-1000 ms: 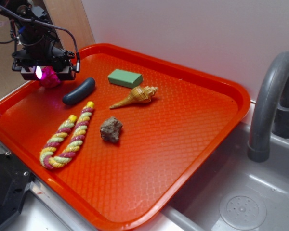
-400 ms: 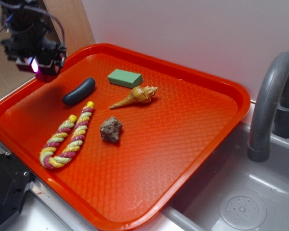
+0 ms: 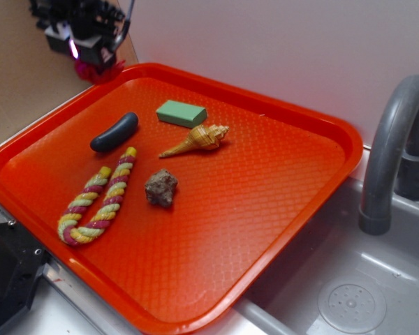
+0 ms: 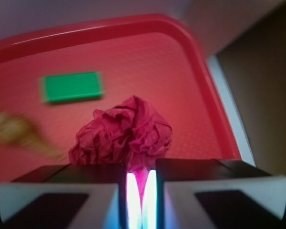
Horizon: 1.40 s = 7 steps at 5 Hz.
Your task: Grab the red paper.
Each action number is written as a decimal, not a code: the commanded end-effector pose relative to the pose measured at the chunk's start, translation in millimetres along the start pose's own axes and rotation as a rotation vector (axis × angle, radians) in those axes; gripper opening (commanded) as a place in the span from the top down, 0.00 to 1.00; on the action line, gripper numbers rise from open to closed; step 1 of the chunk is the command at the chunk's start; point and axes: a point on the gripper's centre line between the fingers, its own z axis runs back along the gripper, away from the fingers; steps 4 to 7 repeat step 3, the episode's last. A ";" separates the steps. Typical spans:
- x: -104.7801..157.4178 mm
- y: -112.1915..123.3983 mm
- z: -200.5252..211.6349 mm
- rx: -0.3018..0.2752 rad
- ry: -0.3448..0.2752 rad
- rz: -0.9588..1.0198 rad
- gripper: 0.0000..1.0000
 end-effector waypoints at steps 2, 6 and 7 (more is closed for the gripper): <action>0.1 21.2 111.8 -0.135 -0.153 -0.166 1.00; 1.3 27.9 112.0 -0.154 -0.123 -0.237 1.00; 1.3 27.9 112.0 -0.154 -0.123 -0.237 1.00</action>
